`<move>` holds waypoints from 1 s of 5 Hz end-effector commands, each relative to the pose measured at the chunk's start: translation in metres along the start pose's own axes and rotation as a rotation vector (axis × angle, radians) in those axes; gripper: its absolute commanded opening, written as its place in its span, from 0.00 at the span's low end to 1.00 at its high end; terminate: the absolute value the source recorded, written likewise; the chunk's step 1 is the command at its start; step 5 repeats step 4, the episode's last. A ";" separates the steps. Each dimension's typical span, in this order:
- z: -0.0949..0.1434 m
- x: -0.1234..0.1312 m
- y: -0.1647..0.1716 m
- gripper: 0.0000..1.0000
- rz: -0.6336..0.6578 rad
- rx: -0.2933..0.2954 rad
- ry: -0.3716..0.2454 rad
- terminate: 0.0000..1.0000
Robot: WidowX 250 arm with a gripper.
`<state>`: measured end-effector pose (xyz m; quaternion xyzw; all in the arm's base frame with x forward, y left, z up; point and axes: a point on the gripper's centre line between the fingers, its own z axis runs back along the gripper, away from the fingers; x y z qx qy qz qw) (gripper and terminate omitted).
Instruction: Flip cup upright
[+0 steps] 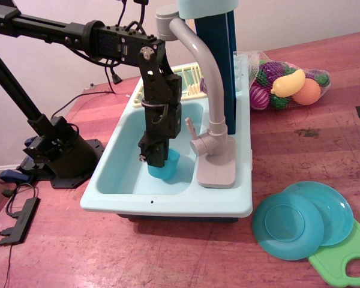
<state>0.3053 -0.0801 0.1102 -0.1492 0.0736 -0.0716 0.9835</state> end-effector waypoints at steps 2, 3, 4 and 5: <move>0.028 -0.017 -0.009 0.00 0.077 0.098 -0.271 0.00; 0.058 -0.052 -0.010 0.00 0.126 0.213 -0.318 0.00; 0.067 -0.066 -0.009 1.00 0.177 0.224 -0.370 1.00; 0.067 -0.066 -0.009 1.00 0.177 0.224 -0.370 1.00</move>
